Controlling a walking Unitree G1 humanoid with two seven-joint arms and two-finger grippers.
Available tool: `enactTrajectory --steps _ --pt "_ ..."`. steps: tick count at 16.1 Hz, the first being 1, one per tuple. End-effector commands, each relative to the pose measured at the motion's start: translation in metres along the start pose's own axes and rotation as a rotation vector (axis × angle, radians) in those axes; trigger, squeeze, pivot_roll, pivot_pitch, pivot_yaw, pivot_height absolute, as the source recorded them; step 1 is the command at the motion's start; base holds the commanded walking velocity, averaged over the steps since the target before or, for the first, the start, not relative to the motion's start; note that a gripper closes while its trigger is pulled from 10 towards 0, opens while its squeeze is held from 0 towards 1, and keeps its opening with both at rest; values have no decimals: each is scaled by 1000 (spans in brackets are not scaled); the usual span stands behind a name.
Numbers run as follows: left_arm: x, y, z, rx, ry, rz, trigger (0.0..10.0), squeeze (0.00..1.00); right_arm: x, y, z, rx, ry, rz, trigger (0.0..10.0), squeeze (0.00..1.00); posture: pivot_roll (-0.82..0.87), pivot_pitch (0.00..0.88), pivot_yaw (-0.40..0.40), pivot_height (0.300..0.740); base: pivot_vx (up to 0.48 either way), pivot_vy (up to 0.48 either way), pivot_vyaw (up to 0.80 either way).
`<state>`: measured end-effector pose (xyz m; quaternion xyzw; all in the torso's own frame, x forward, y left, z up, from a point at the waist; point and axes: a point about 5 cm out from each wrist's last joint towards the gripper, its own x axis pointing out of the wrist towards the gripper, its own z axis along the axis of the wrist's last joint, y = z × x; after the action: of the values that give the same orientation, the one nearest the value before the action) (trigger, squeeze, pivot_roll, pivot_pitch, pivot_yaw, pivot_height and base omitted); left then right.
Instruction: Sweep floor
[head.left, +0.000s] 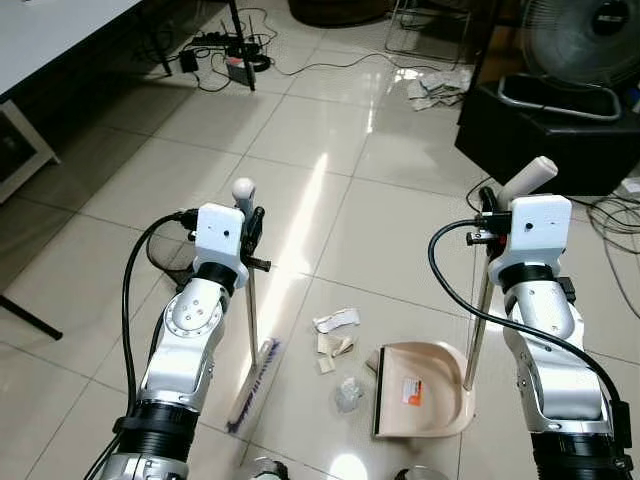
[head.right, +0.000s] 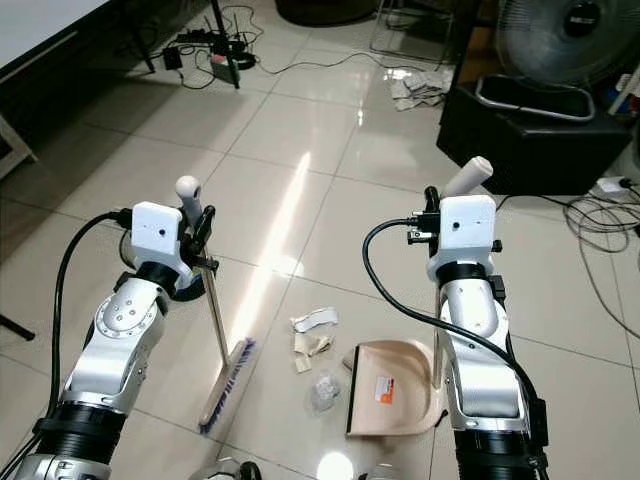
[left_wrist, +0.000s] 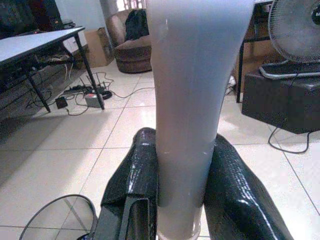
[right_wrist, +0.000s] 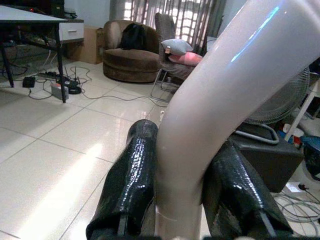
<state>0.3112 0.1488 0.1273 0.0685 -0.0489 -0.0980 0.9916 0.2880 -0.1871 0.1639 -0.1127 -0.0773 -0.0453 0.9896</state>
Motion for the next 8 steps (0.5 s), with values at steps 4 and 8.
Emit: enactTrajectory --steps 4,8 --pt "3 2 9 17 -41 -6 10000 0 -2 -2 -1 24 -3 -3 10000 0 -41 92 62 740 309 0 0" --pt "3 1 9 12 -44 -11 10000 0 -2 -2 -2 47 6 -10 10000 0 -41 93 61 740 328 0 -762"
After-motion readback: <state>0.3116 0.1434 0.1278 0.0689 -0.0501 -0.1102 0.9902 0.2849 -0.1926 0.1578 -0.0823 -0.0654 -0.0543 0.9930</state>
